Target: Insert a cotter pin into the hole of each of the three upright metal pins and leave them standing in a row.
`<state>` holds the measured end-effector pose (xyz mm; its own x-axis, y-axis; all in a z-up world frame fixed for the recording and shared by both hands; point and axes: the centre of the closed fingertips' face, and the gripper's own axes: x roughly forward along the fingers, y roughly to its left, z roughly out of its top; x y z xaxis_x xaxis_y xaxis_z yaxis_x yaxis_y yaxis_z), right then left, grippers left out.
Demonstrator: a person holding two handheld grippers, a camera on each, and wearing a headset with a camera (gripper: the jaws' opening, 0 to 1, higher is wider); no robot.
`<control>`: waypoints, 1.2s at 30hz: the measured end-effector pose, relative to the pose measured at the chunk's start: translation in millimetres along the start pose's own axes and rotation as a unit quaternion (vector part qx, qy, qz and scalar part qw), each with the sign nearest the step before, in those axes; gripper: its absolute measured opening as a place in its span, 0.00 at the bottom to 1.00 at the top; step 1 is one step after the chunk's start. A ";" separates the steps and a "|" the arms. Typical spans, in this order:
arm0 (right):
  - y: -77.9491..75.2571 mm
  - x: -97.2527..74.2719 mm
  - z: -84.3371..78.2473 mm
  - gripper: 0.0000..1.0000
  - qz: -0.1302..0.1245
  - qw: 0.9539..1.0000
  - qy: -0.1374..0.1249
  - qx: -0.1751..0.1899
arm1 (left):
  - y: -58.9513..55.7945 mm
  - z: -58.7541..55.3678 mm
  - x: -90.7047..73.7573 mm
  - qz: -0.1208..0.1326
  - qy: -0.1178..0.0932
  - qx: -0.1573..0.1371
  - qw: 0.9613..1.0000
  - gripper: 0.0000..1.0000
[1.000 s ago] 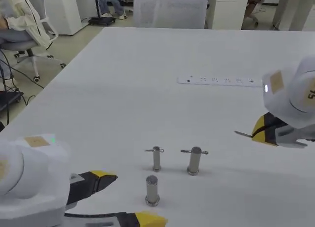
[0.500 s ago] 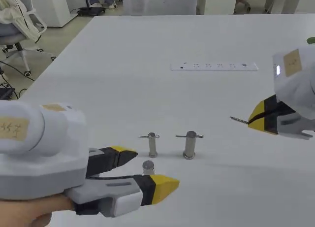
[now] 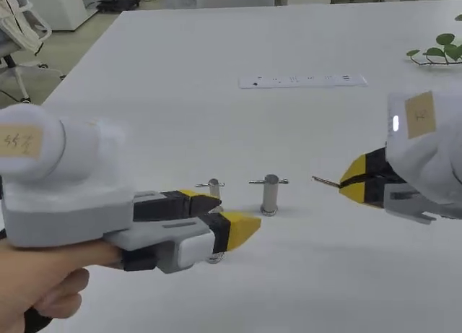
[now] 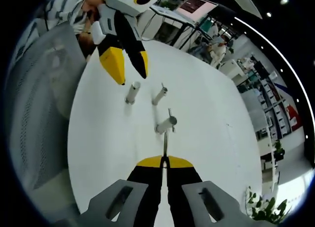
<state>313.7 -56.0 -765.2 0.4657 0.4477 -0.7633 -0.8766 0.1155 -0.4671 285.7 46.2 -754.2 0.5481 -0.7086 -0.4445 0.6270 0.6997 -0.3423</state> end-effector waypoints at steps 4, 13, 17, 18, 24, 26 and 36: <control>7.5 -0.6 1.7 0.02 -0.017 1.000 -0.004 -0.002 | -6.1 0.7 6.2 -0.010 0.004 -0.002 1.000 0.35; 17.5 -0.8 7.6 0.02 -0.034 0.999 -0.015 0.004 | -16.1 0.2 18.8 -0.031 0.017 -0.035 0.999 0.30; 23.7 1.1 12.7 0.02 -0.043 0.999 -0.023 -0.002 | -19.0 -1.2 22.2 -0.038 0.026 -0.057 0.997 0.28; 24.7 1.4 13.5 0.02 -0.045 0.999 -0.023 -0.005 | -20.7 -2.0 22.7 -0.042 0.029 -0.066 0.997 0.28; 30.6 0.9 21.1 0.02 -0.053 0.998 -0.034 -0.003 | -30.1 0.1 25.9 -0.061 0.028 -0.098 0.993 0.27; 32.7 0.4 24.0 0.02 -0.057 0.998 -0.039 -0.005 | -33.1 -1.0 27.5 -0.067 0.033 -0.106 0.992 0.26; 39.7 1.2 30.5 0.02 -0.057 0.997 -0.055 0.014 | -45.4 -3.5 32.3 -0.088 0.039 -0.130 0.987 0.21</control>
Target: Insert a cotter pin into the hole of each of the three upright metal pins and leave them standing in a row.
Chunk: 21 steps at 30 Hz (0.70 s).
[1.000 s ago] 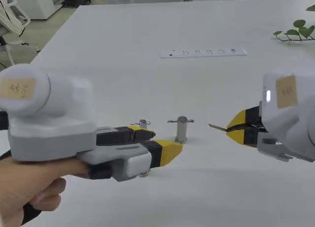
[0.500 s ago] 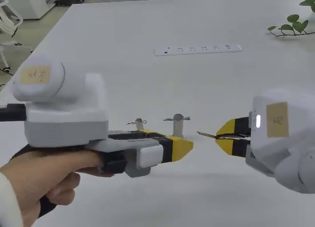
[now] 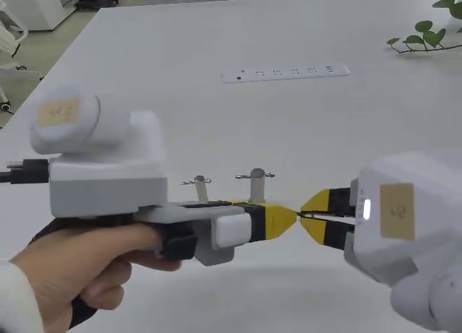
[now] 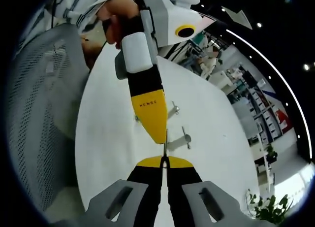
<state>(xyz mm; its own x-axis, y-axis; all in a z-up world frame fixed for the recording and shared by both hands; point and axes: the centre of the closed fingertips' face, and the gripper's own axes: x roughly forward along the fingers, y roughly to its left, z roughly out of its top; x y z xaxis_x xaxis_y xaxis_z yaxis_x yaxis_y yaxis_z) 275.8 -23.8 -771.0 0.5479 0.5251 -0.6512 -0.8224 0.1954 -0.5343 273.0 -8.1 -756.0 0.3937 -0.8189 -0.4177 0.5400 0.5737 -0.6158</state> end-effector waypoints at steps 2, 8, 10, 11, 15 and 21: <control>0.5 -0.1 0.4 0.02 -0.001 1.000 -0.001 0.002 | -0.4 -1.0 0.6 -0.001 0.001 -0.004 1.000 0.20; 3.4 0.2 0.9 0.02 -0.002 1.000 -0.002 0.005 | -1.6 -3.1 2.0 -0.007 0.004 -0.018 1.000 0.15; 4.1 0.8 1.3 0.02 -0.002 1.000 -0.003 0.004 | -1.3 -3.4 2.3 -0.006 0.005 -0.018 1.000 0.14; 4.4 1.0 1.6 0.02 -0.001 1.000 -0.003 0.004 | -1.0 -3.3 2.4 -0.006 0.004 -0.020 1.000 0.14; 5.0 2.2 2.7 0.02 -0.001 1.000 -0.004 -0.001 | 0.5 -2.4 2.9 -0.006 0.002 -0.022 1.000 0.11; 5.3 3.0 4.2 0.02 0.000 1.000 -0.005 -0.003 | 2.5 -2.4 3.6 -0.004 0.004 -0.025 1.000 0.06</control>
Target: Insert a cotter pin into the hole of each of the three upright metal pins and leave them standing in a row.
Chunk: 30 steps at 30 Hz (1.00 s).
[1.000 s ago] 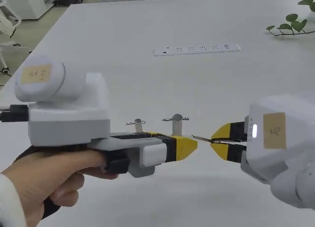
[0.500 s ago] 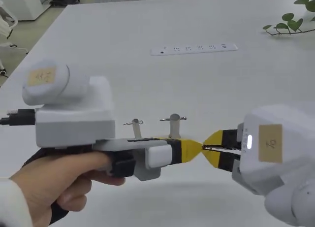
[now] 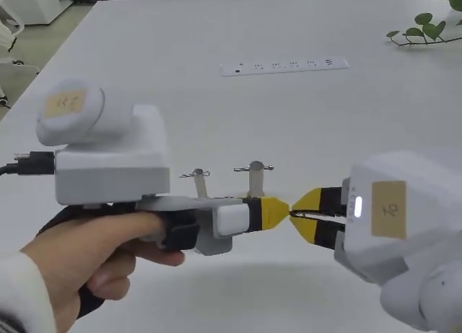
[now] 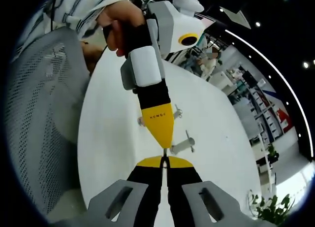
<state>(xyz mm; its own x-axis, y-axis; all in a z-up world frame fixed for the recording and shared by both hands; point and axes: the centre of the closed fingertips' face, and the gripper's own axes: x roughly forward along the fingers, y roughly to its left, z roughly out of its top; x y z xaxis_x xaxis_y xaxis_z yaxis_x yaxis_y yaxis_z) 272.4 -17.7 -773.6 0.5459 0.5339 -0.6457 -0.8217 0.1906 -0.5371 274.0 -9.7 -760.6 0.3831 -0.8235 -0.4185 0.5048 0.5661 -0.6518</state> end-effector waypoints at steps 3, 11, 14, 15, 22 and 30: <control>0.0 0.1 -0.2 0.02 0.000 1.000 0.000 -0.001 | 0.6 -0.5 0.1 0.000 0.002 0.000 1.000 0.06; 0.4 0.5 0.3 0.02 -0.001 1.000 0.001 -0.006 | 2.6 -2.4 1.6 0.006 0.003 0.007 1.000 0.04; 0.1 0.5 0.0 0.02 -0.002 1.000 0.001 -0.006 | 3.5 -2.9 1.7 0.006 0.004 0.004 1.000 0.02; -0.2 0.5 -0.2 0.02 -0.002 1.000 0.001 -0.006 | 4.2 -2.8 1.6 0.007 0.004 0.004 1.000 0.02; -1.3 1.2 -0.4 0.02 -0.003 1.000 0.002 -0.009 | 4.1 -2.0 1.7 0.006 0.000 0.005 1.000 0.01; -1.1 3.1 0.1 0.03 0.001 1.000 -0.001 -0.016 | 5.4 -2.2 1.1 0.010 -0.001 0.007 1.000 0.01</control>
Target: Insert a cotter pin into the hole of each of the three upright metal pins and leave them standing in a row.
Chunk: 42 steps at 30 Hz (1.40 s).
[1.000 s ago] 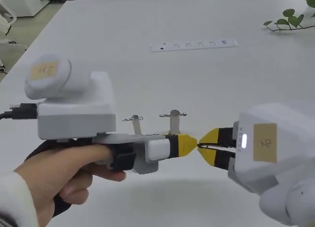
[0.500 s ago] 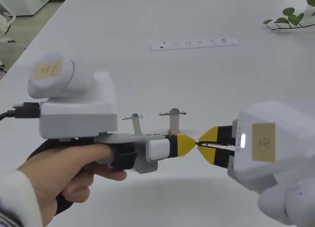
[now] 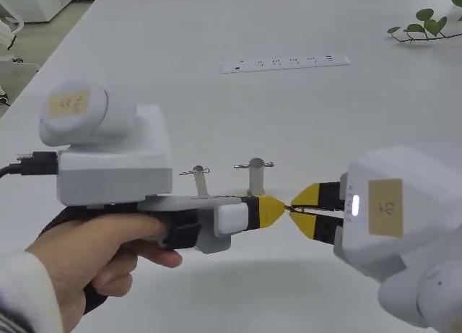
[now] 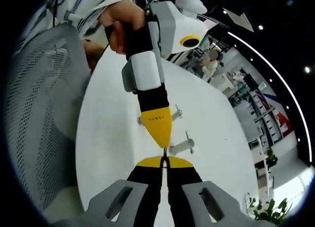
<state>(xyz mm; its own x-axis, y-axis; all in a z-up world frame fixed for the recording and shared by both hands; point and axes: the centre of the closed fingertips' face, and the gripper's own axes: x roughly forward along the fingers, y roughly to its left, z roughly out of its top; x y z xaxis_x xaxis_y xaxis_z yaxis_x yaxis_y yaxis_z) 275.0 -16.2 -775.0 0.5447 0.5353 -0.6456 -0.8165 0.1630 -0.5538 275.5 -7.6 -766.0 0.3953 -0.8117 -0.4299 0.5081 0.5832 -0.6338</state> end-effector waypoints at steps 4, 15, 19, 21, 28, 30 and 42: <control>-0.3 1.1 0.4 0.03 0.003 1.000 -0.003 -0.006 | 1.9 0.2 -0.2 0.001 0.002 -0.014 1.000 0.01; -1.5 -1.9 2.0 0.03 0.012 1.000 -0.017 0.014 | -1.6 1.8 -1.8 -0.001 -0.003 -0.010 1.000 0.00; -0.5 -2.0 1.8 0.03 0.018 0.999 -0.020 0.022 | -1.7 1.0 -1.8 -0.001 -0.002 -0.006 1.000 0.00; -0.7 -2.1 2.2 0.04 0.018 0.999 -0.023 0.023 | -1.7 1.0 -1.6 -0.001 -0.002 -0.005 1.000 0.00; -1.4 -3.9 2.7 0.11 0.026 0.998 -0.040 0.045 | -1.9 7.2 -3.8 0.001 -0.014 0.018 1.000 0.00; -1.8 -5.9 2.7 0.13 0.034 0.996 -0.050 0.066 | 0.9 6.9 -4.9 0.008 -0.012 0.024 1.000 0.00; 1.3 -14.4 -6.3 0.29 0.113 0.963 -0.095 0.226 | -0.2 -3.4 -6.5 -0.006 0.009 0.097 0.995 0.00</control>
<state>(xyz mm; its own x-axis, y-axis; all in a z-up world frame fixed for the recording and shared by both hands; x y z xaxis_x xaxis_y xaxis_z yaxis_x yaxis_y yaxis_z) 267.3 -28.9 -769.7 0.3339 0.7345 -0.5908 -0.9332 0.3459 -0.0974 270.2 -2.6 -765.3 0.3748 -0.8184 -0.4355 0.6522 0.5666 -0.5035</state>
